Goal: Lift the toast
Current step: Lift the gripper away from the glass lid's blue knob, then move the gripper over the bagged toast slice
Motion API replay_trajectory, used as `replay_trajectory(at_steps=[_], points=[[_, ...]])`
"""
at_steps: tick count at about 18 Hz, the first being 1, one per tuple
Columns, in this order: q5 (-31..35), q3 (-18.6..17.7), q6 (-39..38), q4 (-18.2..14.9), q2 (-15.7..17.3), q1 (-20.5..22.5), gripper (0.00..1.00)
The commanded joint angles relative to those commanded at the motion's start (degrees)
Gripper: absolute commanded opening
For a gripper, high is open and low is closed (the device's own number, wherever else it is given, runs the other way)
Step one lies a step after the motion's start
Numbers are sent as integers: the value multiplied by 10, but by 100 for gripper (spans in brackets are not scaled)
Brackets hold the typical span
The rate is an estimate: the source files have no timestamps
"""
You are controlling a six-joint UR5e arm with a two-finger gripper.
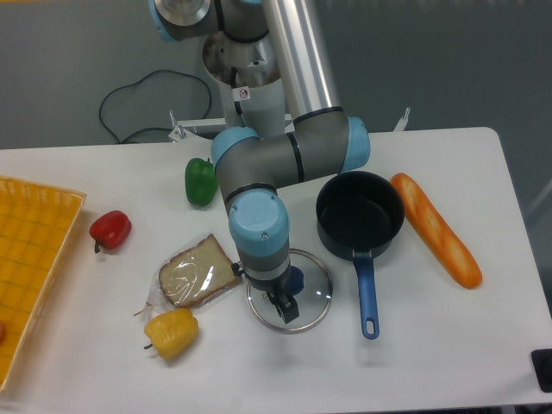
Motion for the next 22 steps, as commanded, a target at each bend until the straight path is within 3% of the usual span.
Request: replay_trajectory(at_steps=[8, 11, 17, 22], points=[[-28, -2, -6, 0, 4, 3, 100], [-28, -17, -6, 15, 5, 1, 100], [-49, -22, -87, 26, 15, -12, 100], [-66, -52, -191, 26, 29, -45, 100]])
